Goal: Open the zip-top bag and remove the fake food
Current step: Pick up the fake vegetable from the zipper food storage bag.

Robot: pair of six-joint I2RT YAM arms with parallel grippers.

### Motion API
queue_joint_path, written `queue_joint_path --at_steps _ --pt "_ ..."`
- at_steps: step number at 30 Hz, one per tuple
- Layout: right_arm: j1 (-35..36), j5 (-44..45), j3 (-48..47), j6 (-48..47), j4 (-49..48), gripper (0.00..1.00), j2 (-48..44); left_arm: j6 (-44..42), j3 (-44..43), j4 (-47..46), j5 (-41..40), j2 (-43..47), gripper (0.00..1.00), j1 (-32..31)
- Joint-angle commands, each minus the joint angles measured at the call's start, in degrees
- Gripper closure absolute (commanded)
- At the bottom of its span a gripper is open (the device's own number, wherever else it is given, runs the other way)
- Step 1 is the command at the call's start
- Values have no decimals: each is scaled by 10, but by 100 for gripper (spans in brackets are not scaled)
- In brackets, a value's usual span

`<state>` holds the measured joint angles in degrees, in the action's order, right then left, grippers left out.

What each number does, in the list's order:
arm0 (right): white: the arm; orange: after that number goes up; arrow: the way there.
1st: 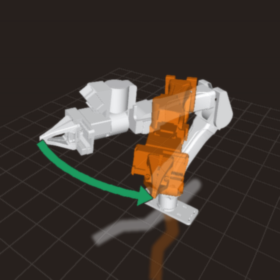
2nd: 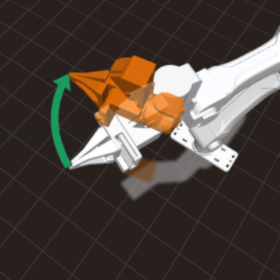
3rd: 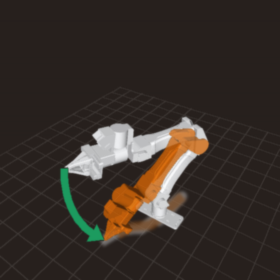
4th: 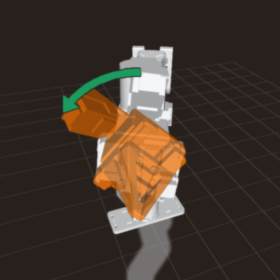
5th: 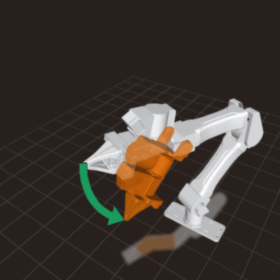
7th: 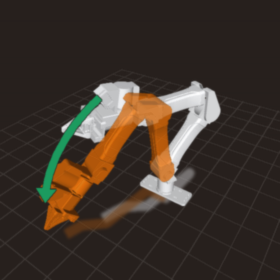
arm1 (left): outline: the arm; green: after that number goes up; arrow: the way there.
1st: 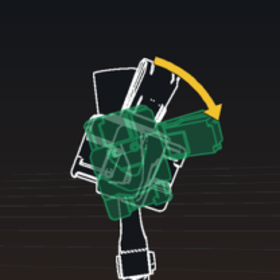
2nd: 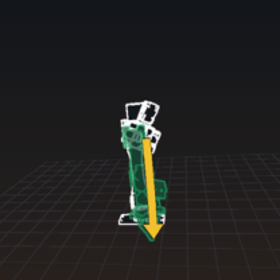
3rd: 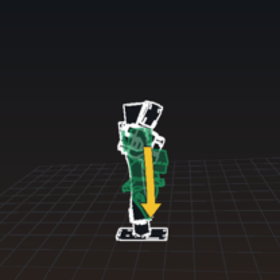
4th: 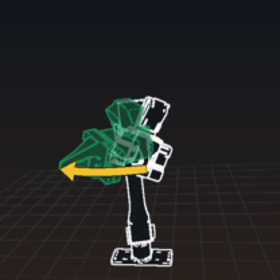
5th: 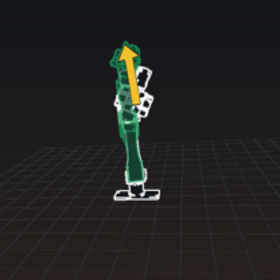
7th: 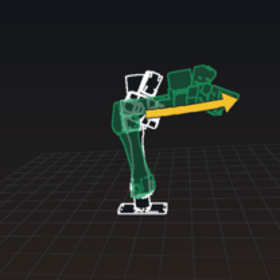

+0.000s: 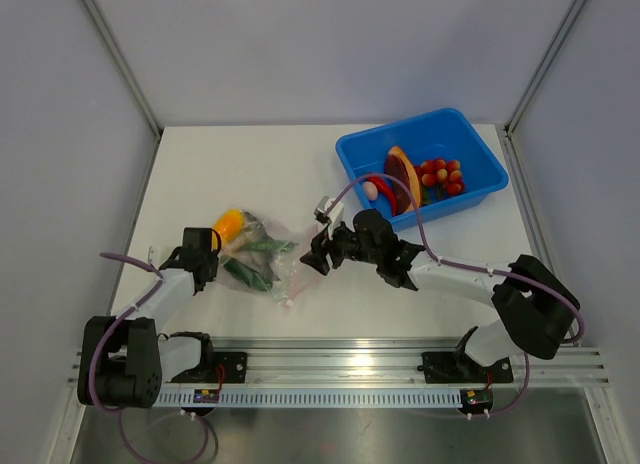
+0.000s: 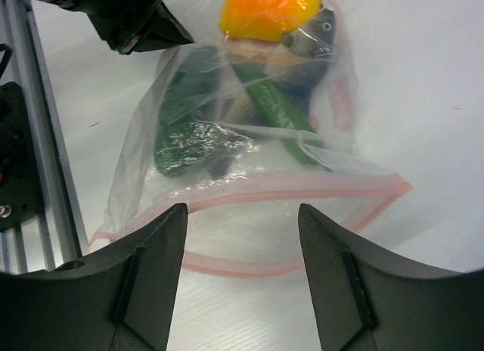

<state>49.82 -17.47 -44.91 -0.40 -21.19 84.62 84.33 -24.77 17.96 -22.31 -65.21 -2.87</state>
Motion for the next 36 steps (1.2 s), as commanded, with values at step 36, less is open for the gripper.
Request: queue_joint_path --at_steps 36 --pt "48 29 -105 -50 -33 37 186 -50 -39 -12 77 -25 100 6"
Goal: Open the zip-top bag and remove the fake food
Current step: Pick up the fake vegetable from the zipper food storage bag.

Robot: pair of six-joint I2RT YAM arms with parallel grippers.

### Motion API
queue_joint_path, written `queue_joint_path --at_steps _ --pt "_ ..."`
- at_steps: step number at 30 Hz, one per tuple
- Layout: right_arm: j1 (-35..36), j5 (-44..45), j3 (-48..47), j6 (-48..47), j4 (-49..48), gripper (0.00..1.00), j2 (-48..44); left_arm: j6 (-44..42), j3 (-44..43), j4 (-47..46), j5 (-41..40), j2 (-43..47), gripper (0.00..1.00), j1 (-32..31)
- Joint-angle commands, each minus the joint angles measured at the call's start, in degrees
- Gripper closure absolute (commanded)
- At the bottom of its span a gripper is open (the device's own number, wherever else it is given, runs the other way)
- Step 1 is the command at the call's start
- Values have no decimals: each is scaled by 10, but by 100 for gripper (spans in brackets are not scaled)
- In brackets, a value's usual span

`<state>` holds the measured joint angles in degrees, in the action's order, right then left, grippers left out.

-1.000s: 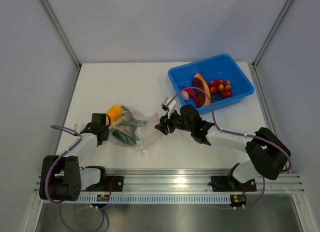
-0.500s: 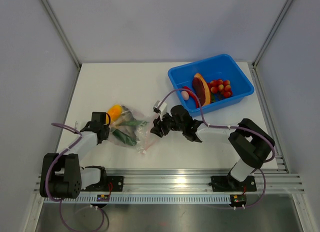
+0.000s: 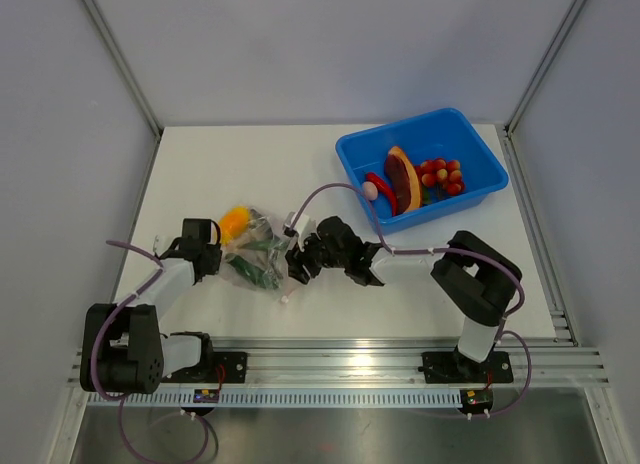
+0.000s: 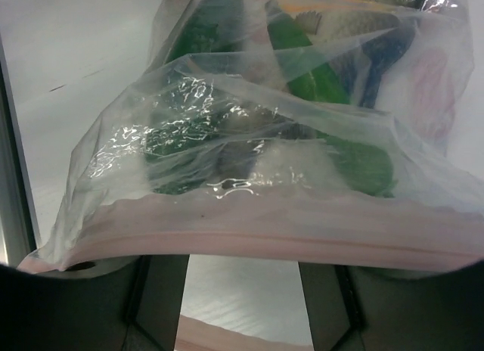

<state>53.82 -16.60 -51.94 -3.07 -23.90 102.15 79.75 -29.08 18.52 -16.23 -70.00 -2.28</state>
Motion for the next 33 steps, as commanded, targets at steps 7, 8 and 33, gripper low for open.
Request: queue_joint_path --at_steps 7,8,33 --pt "33 25 -72 -27 25 31 50 -12 -4 -13 22 11 100 -2" --pt "34 28 -76 -26 26 31 56 -13 -5 -12 21 10 100 -2" --pt "76 13 -115 4 40 22 93 -14 -5 -13 16 6 100 -2"
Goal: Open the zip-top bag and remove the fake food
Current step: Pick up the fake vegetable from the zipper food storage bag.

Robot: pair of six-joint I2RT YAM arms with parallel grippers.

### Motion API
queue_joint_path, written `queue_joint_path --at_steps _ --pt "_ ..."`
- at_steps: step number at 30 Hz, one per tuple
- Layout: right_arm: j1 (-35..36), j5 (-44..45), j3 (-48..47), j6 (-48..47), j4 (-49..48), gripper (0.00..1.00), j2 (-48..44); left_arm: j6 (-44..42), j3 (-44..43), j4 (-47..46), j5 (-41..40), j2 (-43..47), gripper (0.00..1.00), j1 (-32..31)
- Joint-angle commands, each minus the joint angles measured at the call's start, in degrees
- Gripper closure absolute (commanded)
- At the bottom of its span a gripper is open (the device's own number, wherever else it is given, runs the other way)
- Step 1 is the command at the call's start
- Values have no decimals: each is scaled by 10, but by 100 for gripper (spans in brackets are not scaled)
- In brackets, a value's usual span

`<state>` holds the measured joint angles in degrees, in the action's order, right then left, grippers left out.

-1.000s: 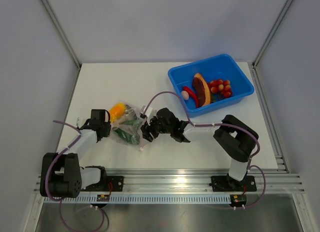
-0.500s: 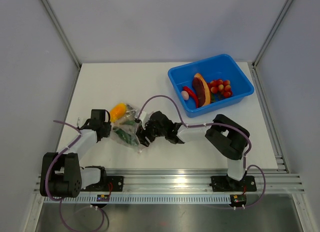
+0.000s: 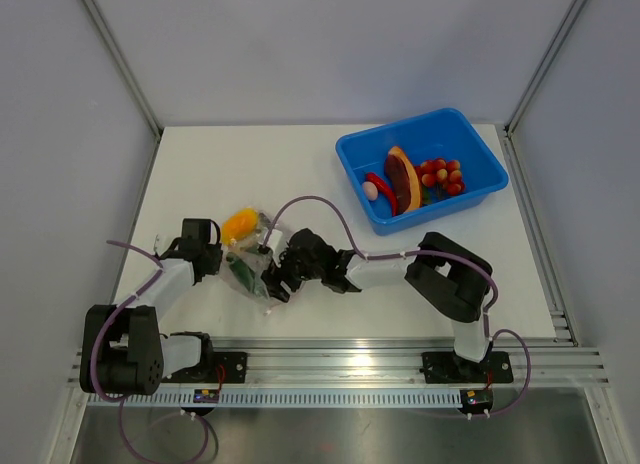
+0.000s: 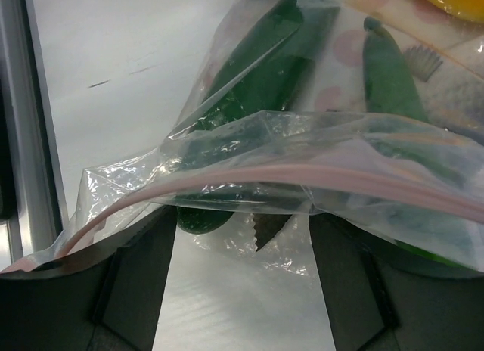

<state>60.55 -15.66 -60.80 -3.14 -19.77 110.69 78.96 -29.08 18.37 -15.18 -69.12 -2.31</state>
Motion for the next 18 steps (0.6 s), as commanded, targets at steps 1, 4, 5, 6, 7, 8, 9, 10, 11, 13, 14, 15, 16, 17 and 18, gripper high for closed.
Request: queue_joint_path --at_steps 1,4,5,6,7,8,9,10,11,13,14,15,16,17,18 --pt "11 2 -29 8 0 21 12 -7 -5 -11 5 -3 100 -2" --pt "16 6 -42 11 4 20 20 -10 -6 -11 5 -4 100 -2" --pt "18 7 -44 11 10 18 22 -11 -7 -10 6 -4 100 -2" --pt "19 7 -46 16 9 18 22 -12 -8 -10 8 -4 100 -2" --pt "19 11 -49 18 9 18 25 -12 -8 -11 9 -4 100 -2" --pt "22 13 -51 18 11 18 28 -12 -9 -8 7 -5 100 -2" --pt "23 23 -54 20 14 18 29 -13 -11 -4 5 -3 100 -2" --pt "23 28 -64 21 18 18 36 -14 -11 -3 8 -3 100 -2" --pt "23 30 -68 20 28 18 39 -14 -11 -3 11 -2 100 -2" --pt "23 31 -74 17 32 19 45 -16 -9 -3 21 2 100 -2" --pt "24 31 -75 18 29 19 48 -17 -9 -3 23 3 100 -2" --pt "24 33 -77 18 30 20 50 -17 -10 1 24 4 100 -2" --pt "23 34 -78 17 31 20 55 -16 -10 3 26 9 100 -2" --pt "24 37 -80 17 32 20 57 -17 -10 5 31 11 100 -2" --pt "23 41 -80 16 29 20 56 -16 -10 9 35 14 100 -2"
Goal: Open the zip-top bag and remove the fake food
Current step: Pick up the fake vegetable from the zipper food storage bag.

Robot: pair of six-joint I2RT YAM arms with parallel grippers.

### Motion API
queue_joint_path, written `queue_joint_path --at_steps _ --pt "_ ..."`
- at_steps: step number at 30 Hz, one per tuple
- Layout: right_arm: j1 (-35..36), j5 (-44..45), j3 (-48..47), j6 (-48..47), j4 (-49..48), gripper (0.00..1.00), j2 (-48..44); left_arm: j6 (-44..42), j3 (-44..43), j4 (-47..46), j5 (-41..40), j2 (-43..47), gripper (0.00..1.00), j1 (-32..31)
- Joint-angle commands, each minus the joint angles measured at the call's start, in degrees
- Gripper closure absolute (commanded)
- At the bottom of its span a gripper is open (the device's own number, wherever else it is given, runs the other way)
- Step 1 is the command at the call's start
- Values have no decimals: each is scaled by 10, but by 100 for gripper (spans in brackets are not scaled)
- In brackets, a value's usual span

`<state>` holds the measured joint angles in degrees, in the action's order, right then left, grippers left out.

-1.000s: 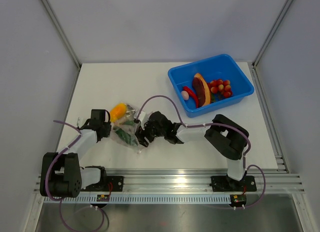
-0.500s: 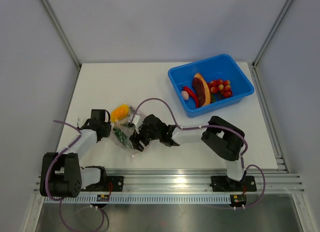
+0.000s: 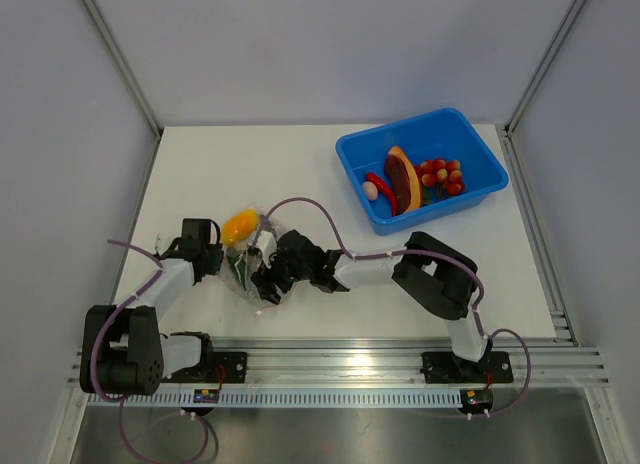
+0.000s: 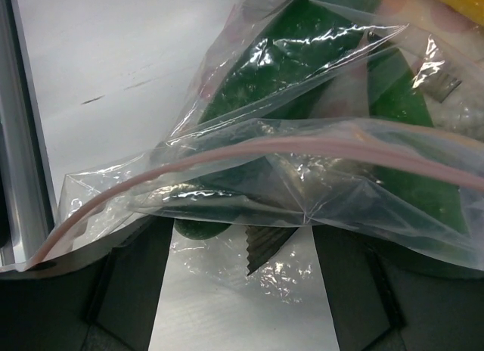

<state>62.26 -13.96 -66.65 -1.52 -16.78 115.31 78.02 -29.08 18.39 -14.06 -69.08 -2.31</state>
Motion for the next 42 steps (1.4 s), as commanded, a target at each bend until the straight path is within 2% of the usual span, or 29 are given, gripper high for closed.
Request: queue_joint_path --at_steps 1,4,8,12,17,27,30,35,42 --pt "6 26 -15 -1 -5 20 7 -6 -9 9 25 20 100 -2" --pt "6 31 5 -6 -21 20 -10 -7 -6 9 22 32 100 -2" --pt "7 17 57 -9 -88 19 -48 -14 -7 3 31 21 100 -2" --pt "7 16 70 -8 -93 20 -68 -54 -49 25 57 -12 100 -2" --pt "-1 74 64 -9 -74 21 -76 -72 -64 44 83 -40 100 -2" --pt "-15 136 75 -37 -56 17 -110 -67 -62 47 55 -30 100 -2" --pt "-16 185 82 -65 -55 16 -118 -69 -65 52 48 -30 100 -2" --pt "-16 241 64 -112 -28 12 -96 -75 -64 43 46 -29 100 -2" --pt "-15 255 43 -182 -35 8 -48 -89 -57 20 53 -22 100 -2"
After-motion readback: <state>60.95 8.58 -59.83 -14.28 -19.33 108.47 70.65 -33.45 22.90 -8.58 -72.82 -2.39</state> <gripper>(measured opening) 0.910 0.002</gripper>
